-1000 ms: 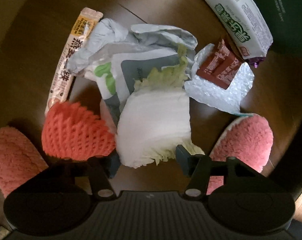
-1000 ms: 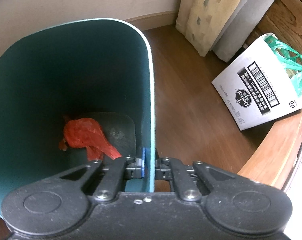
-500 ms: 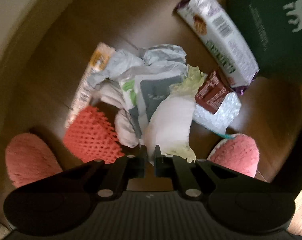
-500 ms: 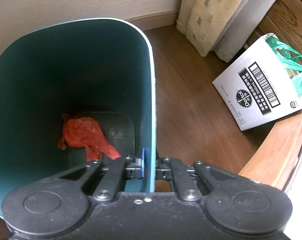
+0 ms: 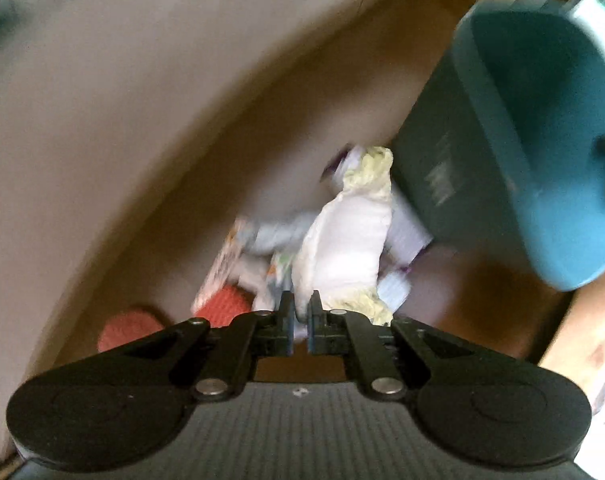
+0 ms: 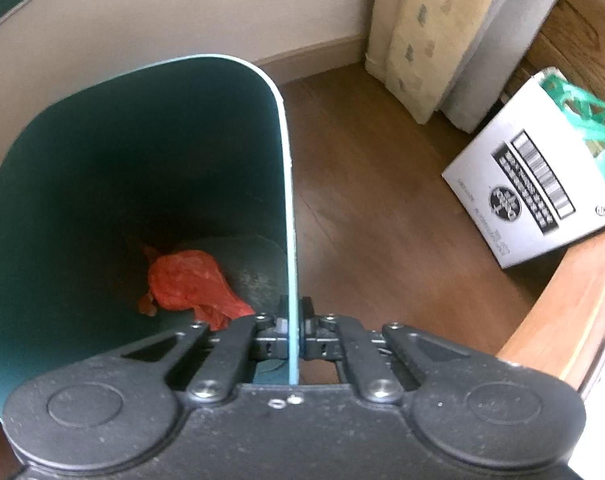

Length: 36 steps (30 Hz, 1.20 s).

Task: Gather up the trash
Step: 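Carry the white tissue into the teal bin and open the left tool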

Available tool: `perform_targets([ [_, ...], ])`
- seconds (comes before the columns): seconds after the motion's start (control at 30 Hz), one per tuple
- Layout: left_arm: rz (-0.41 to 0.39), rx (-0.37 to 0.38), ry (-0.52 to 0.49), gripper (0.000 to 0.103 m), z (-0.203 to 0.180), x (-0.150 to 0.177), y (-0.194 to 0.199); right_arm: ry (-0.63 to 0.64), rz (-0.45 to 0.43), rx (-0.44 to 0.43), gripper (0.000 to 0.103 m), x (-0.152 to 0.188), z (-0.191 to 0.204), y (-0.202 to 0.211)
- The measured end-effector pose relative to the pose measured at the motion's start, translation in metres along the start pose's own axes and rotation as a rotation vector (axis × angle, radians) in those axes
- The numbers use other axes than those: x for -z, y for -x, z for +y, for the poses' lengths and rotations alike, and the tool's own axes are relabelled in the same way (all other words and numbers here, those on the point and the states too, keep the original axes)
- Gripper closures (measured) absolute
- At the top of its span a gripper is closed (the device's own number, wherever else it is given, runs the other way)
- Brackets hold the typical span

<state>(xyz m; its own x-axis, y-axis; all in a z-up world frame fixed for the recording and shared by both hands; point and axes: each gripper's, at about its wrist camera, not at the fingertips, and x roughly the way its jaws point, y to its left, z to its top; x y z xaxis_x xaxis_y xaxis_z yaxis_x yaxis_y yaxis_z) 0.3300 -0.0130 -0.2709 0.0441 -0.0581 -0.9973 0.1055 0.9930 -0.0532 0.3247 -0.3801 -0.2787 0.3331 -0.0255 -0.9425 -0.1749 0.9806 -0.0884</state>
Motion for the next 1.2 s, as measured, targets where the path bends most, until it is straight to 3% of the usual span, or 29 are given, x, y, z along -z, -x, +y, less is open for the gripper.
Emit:
perform_targets([
  [0.17,-0.141,0.04,-0.027,0.098,-0.042,-0.021,0.073,0.023,-0.016,0.003,0.101,-0.001,0.006,0.003],
  [0.3,-0.186,0.084,-0.111,0.098,-0.095,-0.045,0.084,0.028,-0.035,0.012,0.101,-0.001,0.008,0.006],
  [0.5,-0.13,0.095,-0.172,0.098,-0.155,-0.079,0.028,0.041,-0.057,0.024,0.1,-0.003,0.013,0.012],
  [0.63,-0.067,0.041,-0.203,0.098,-0.181,-0.09,-0.019,0.054,-0.06,0.031,0.101,-0.003,0.015,0.012],
  [0.97,0.028,0.006,-0.199,0.097,-0.199,-0.115,-0.078,0.021,-0.05,0.023,0.101,-0.004,0.01,0.01],
  [1.07,0.057,0.024,-0.176,0.087,-0.193,-0.115,-0.083,0.016,-0.048,0.021,0.1,-0.004,0.008,0.009],
  [1.17,0.03,0.056,-0.168,0.084,-0.194,-0.11,-0.076,0.016,-0.047,0.022,0.1,-0.004,0.008,0.009],
  [1.2,0.017,0.057,-0.182,0.073,-0.196,-0.109,-0.072,0.015,-0.045,0.022,0.1,-0.004,0.008,0.009],
])
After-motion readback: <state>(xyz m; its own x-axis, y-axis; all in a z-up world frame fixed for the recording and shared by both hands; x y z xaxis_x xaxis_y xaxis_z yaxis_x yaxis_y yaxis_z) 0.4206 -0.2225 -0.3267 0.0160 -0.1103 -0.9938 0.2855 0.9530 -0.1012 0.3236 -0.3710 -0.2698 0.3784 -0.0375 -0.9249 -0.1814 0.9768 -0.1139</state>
